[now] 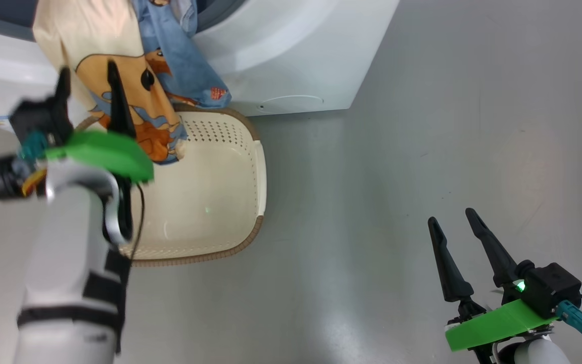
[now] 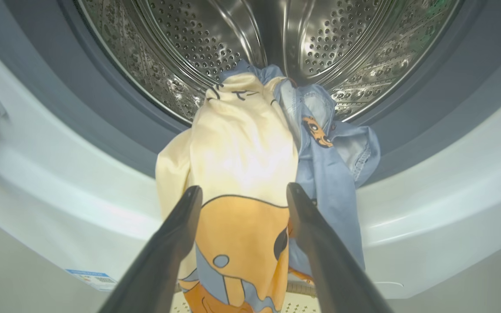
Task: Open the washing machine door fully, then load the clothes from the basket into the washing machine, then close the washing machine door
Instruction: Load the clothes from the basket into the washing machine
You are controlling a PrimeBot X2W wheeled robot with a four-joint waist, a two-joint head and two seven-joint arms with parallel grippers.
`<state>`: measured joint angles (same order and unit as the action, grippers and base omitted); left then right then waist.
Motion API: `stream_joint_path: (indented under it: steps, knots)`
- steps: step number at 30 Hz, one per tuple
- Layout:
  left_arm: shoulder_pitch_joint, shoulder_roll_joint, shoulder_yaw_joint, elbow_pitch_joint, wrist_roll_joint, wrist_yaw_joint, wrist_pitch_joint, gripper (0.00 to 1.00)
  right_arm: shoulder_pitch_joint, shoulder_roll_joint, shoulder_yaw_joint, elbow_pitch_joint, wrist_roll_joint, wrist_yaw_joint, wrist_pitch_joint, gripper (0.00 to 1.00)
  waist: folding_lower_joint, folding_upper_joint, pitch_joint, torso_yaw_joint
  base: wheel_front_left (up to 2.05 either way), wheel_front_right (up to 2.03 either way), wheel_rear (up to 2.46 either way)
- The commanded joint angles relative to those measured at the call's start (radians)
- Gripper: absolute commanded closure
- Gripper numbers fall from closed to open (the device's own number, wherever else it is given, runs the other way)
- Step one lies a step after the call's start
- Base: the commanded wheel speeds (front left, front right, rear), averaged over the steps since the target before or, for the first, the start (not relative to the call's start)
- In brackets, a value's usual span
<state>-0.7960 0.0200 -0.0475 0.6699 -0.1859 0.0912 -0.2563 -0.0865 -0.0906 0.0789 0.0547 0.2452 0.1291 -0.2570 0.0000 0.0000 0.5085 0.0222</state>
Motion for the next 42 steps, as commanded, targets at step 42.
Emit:
stream_joint_path:
  steps: [42]
  knots:
    - [0.736,0.037,-0.117,-0.704,-0.121,0.197,0.035,0.00,-0.008,-0.047,0.000,-0.051,-0.022,0.002,-0.005,0.00,0.0000,0.0000,0.023,0.064,0.00,0.00,0.00]
